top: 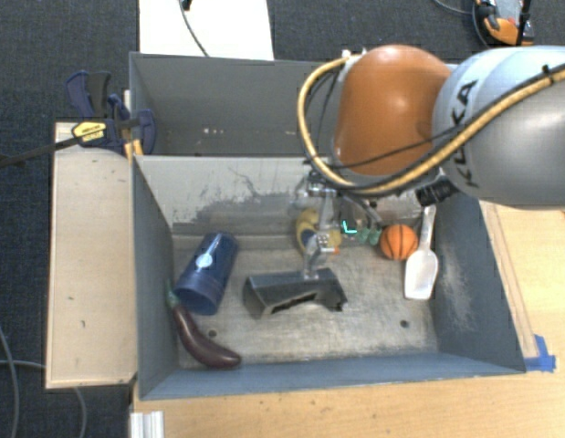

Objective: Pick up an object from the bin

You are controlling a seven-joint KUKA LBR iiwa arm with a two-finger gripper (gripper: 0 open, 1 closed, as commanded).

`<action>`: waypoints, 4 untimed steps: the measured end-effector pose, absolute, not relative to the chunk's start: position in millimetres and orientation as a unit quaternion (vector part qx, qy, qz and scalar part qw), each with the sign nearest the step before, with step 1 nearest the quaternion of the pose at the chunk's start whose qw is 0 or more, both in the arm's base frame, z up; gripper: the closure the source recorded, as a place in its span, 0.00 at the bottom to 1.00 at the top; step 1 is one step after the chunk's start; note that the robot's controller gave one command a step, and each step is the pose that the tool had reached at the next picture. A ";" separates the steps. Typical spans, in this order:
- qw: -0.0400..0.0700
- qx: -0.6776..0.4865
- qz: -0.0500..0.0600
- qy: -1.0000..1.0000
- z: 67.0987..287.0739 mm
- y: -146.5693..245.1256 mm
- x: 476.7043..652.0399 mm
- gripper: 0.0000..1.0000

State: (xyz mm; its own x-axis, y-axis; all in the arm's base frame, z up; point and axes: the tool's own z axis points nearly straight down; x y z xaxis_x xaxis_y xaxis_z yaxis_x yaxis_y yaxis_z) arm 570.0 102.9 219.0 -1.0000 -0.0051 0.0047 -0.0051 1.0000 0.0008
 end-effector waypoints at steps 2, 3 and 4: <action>-0.003 0.041 0.000 -0.999 167.4 96.7 561.5 0.00; 0.002 0.130 0.000 -0.992 146.6 94.5 538.0 0.00; -0.002 0.101 -0.001 -0.995 119.2 97.8 537.2 0.00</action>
Offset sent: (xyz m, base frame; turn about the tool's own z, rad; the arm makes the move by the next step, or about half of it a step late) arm -0.0282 -0.0161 -0.1490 -0.2100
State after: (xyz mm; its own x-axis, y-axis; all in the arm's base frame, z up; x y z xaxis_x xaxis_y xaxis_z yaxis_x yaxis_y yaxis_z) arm 537.2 97.8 119.2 -0.9797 -0.2004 -0.0032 -0.2004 0.9797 0.0008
